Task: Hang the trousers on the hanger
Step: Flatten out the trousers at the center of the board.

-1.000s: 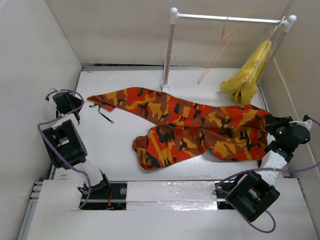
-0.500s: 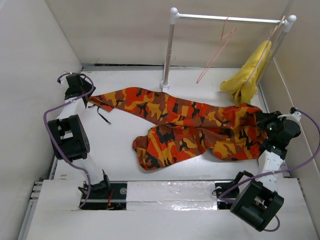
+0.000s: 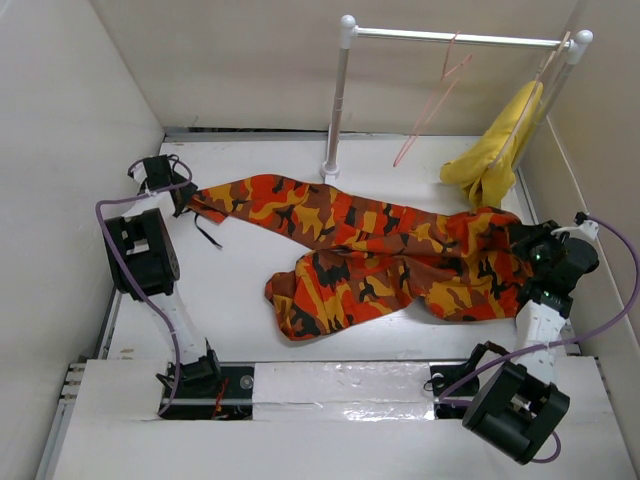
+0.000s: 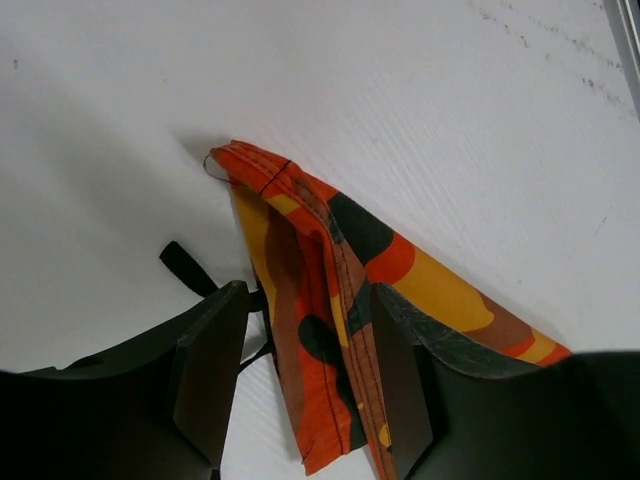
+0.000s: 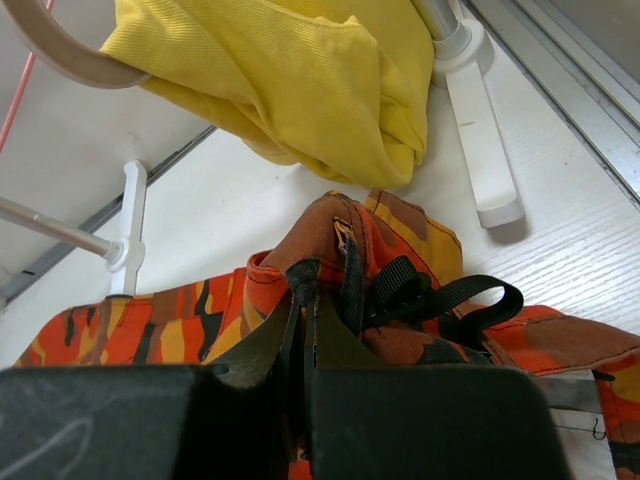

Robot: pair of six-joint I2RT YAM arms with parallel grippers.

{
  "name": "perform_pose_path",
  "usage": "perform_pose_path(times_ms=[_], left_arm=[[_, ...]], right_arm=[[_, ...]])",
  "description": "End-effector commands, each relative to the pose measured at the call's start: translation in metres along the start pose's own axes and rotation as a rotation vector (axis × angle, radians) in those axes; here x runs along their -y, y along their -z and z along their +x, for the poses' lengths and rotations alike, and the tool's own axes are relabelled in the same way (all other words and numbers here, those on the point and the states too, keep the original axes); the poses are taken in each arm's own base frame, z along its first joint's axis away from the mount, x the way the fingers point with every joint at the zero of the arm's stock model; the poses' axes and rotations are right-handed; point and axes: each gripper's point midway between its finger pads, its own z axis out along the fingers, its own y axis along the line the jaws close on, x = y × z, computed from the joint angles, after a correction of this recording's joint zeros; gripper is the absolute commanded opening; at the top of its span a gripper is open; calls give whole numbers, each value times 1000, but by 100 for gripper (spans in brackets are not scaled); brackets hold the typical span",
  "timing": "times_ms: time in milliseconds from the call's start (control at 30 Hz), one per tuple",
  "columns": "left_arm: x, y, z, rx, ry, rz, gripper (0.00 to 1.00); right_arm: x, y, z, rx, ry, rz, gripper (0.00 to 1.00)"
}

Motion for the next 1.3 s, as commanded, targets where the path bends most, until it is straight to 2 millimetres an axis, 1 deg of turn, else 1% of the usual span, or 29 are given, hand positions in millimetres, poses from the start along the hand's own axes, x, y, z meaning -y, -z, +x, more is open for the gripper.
perform_pose_path(times_ms=[0, 100, 133, 167, 300, 433, 467, 500, 533, 567, 600, 633, 667, 700, 733, 767, 800, 833, 867, 900, 933, 967, 1000, 1033, 1067, 1100, 1133, 1167, 1267], left_arm=[[22, -1, -20, 45, 22, 68, 48], [24, -6, -20, 48, 26, 81, 47], [24, -7, -19, 45, 27, 81, 46], [24, -11, -18, 44, 27, 82, 39], [24, -17, -19, 45, 28, 75, 37], [28, -20, -26, 64, 29, 77, 27], [30, -20, -28, 68, 27, 83, 13], [33, -19, -31, 73, 28, 89, 4], [44, -15, -41, 89, 28, 117, 0], [53, -8, -51, 109, 26, 140, 0], [69, 1, -56, 96, 22, 194, 0], [95, 19, -85, 147, 24, 255, 0], [116, 43, -102, 168, 30, 321, 0], [144, 73, -130, 225, 35, 403, 0], [159, 94, -144, 252, 37, 461, 0], [178, 136, -163, 307, 35, 544, 0], [192, 165, -173, 347, 32, 628, 0], [198, 186, -180, 383, 31, 674, 0], [203, 227, -189, 445, 26, 737, 0], [206, 248, -197, 506, 23, 785, 0], [195, 238, -185, 498, 18, 760, 0], [193, 256, -187, 543, 13, 789, 0], [181, 249, -186, 545, 18, 774, 0], [161, 220, -167, 482, 40, 735, 0], [146, 208, -168, 483, 57, 731, 0], [134, 192, -158, 449, 64, 714, 0], [115, 164, -133, 393, 74, 661, 0], [93, 141, -129, 379, 93, 614, 0], [50, 86, -90, 257, 133, 519, 0]], right_arm=[[-13, 1, -11, 44, 61, -54, 0], [-16, 1, -10, 44, 67, -64, 0], [-15, 2, -9, 43, 68, -60, 0], [-15, 2, -10, 48, 71, -57, 0], [-15, 3, -9, 47, 76, -59, 0], [-19, 3, -8, 44, 82, -71, 0], [-23, 3, -8, 43, 85, -80, 0], [-22, 3, -9, 46, 88, -77, 0], [-26, 1, -9, 43, 93, -84, 0], [-28, 0, -8, 41, 95, -88, 0], [-29, -1, -10, 41, 99, -86, 0], [-31, -2, -14, 46, 102, -87, 0], [-30, -4, -15, 43, 98, -80, 0], [-31, -5, -17, 47, 95, -82, 0], [-32, -5, -19, 50, 87, -84, 0], [-35, -6, -25, 60, 88, -91, 0], [-36, -6, -26, 62, 84, -90, 0], [-37, -6, -28, 66, 83, -91, 0], [-37, -6, -29, 71, 83, -92, 0], [-37, -6, -28, 70, 83, -90, 0], [-36, -6, -27, 68, 83, -88, 0], [-35, -5, -25, 68, 83, -88, 0], [-33, -6, -20, 57, 79, -91, 0], [-33, -6, -18, 50, 77, -94, 0], [-33, -6, -16, 48, 79, -98, 0], [-32, -6, -13, 39, 78, -102, 0], [-31, -6, -10, 33, 80, -102, 0], [-30, -6, -9, 31, 82, -102, 0], [-25, -5, -7, 31, 82, -76, 0]])
